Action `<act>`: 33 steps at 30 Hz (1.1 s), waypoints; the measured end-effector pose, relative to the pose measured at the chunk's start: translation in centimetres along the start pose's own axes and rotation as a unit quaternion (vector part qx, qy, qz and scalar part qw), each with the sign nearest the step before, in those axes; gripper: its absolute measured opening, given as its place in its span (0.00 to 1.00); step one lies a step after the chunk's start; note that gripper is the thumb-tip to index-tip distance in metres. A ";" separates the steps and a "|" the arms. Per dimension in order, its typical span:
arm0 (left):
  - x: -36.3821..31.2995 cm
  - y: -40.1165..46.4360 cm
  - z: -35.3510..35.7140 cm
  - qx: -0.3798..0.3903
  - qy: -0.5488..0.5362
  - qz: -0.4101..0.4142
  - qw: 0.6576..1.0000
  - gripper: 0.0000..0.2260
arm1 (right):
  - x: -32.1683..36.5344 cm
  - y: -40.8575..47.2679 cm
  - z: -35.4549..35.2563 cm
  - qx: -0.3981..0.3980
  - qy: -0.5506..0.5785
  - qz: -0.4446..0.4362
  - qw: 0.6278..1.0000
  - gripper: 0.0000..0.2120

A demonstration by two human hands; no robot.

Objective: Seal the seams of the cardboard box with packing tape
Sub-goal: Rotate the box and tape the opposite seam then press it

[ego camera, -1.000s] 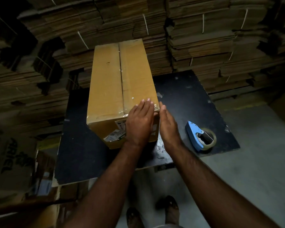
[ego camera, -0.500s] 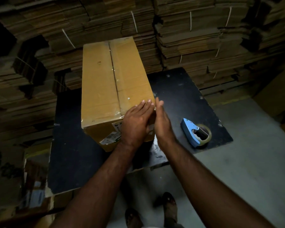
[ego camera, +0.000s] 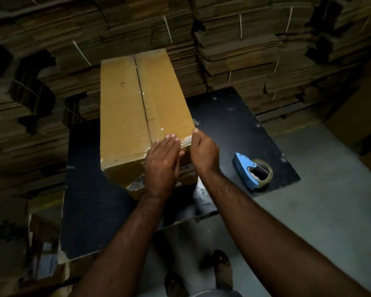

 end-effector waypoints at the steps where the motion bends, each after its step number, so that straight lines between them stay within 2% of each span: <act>1: 0.2 0.4 0.0 0.009 -0.002 -0.007 1.000 0.16 | -0.3 0.7 0.2 0.015 0.017 0.021 1.000 0.21; 4: 0.2 0.7 -0.2 0.026 -0.002 -0.021 0.999 0.16 | -1.4 1.7 0.0 0.040 0.121 0.114 0.985 0.29; 5: 0.0 0.7 -0.3 0.030 -0.004 -0.021 0.999 0.16 | -1.3 1.4 -0.4 0.029 0.128 0.115 0.985 0.30; 7: -0.1 0.9 -0.4 0.024 -0.008 -0.021 0.999 0.16 | -0.4 0.2 -0.6 0.018 0.120 0.077 0.990 0.25; 9: 0.2 0.9 -0.6 0.021 -0.011 -0.016 1.000 0.17 | 0.0 -0.6 0.3 0.042 0.120 0.055 0.990 0.21; 10: 0.2 0.8 -0.6 0.025 -0.011 -0.012 1.000 0.17 | -0.2 -0.2 1.1 0.069 0.136 0.072 0.986 0.23; 12: 0.3 1.1 -0.8 0.036 -0.015 -0.007 0.999 0.17 | -1.6 1.5 2.3 0.109 0.176 0.127 0.970 0.33; 14: 0.1 1.3 -1.2 0.043 -0.026 -0.018 0.999 0.17 | -2.1 2.4 1.7 0.133 0.187 0.118 0.966 0.41; 17: -1.1 1.7 -0.5 0.079 -0.036 -0.040 0.995 0.20 | -0.6 -0.7 -1.2 0.057 0.291 0.096 0.950 0.34; 19: -1.5 1.7 0.3 0.094 -0.028 -0.040 0.994 0.23 | -0.6 -3.1 -1.0 0.040 0.350 0.074 0.933 0.31; 22: -1.1 1.7 0.7 0.110 -0.028 -0.039 0.993 0.28 | -1.0 -3.1 0.4 0.049 0.355 0.077 0.930 0.28; 26: -1.4 1.7 0.3 0.106 -0.035 -0.044 0.993 0.29 | -1.1 -0.8 1.4 0.074 0.371 0.067 0.923 0.26; 30: -2.1 1.6 -0.2 0.101 -0.044 -0.046 0.993 0.29 | -2.4 1.2 2.4 0.135 0.307 0.092 0.937 0.39; 31: -2.1 1.6 -0.3 0.105 -0.044 -0.047 0.992 0.29 | -2.3 1.2 2.1 0.142 0.293 0.091 0.941 0.38; 33: -2.0 1.7 -0.3 0.109 -0.047 -0.052 0.992 0.30 | -1.7 0.1 1.0 0.130 0.243 0.058 0.960 0.29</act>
Point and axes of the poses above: each hand's wrist, its own y-axis towards the middle knuckle, its own z-axis out of the palm, x = y × z, the point moved 7 cm from there along y, towards the middle knuckle, and after that the axes turned 8 degrees about -z, right-handed, at the moved point
